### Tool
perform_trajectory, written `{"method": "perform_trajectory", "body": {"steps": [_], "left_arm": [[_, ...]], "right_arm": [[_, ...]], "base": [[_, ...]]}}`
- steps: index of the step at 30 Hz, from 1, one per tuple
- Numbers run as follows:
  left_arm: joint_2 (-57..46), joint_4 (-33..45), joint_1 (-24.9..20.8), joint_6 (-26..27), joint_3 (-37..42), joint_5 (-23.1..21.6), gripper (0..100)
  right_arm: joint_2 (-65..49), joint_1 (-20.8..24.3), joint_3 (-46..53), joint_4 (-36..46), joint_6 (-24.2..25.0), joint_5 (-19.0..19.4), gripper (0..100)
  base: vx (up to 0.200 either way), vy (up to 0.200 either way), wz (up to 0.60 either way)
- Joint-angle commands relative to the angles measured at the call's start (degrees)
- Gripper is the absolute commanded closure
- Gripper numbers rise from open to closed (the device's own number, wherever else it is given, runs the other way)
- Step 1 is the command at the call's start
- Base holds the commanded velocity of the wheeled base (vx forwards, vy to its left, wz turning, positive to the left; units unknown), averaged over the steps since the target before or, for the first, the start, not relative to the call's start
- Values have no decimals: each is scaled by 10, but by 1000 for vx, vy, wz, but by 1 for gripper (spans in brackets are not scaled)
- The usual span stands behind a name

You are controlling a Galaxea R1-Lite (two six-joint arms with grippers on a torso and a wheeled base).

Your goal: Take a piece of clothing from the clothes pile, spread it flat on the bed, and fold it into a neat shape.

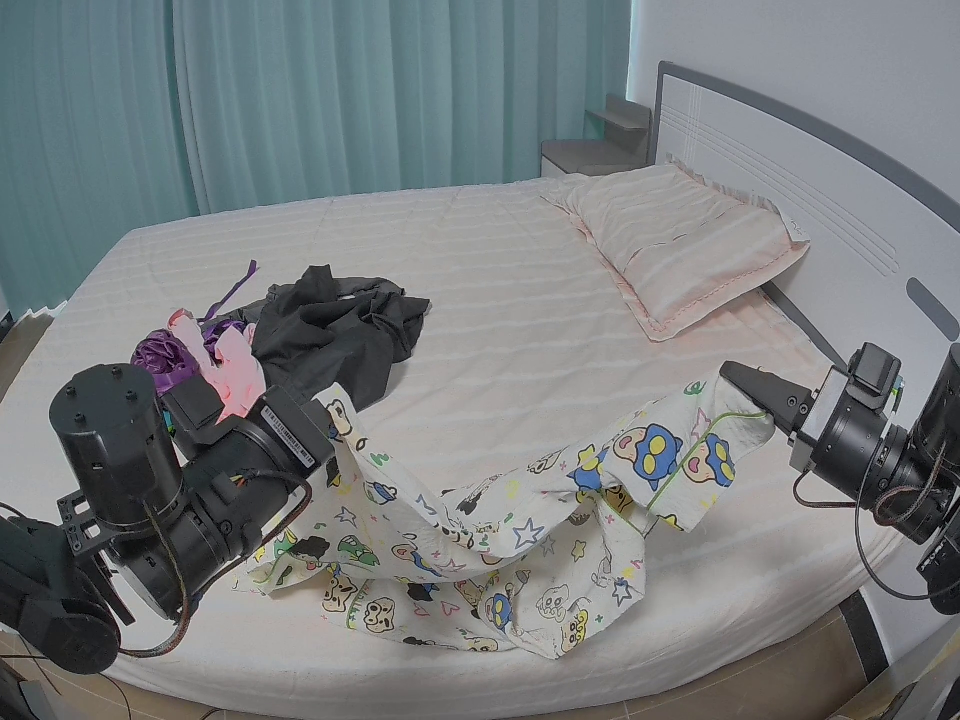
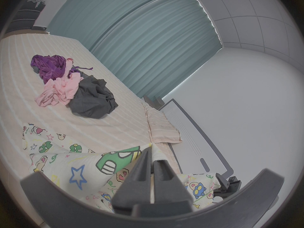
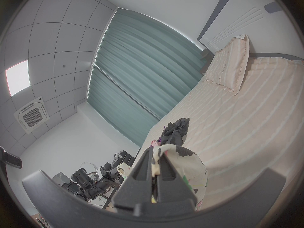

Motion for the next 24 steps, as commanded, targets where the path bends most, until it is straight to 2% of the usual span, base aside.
{"method": "perform_trajectory", "body": {"steps": [1, 11, 24], "left_arm": [[0, 0, 0, 0, 0, 0, 100], [-3, -1, -2, 3, 2, 2, 100], [-51, 7, -7, 7, 4, 3, 100]], "right_arm": [[5, 1, 1, -1, 0, 0, 100], [0, 5, 4, -1, -1, 1, 100], [-64, 6, 25, -9, -3, 30, 100]], "base": [[0, -200, 0], [0, -20, 0], [-200, 0, 0]]}}
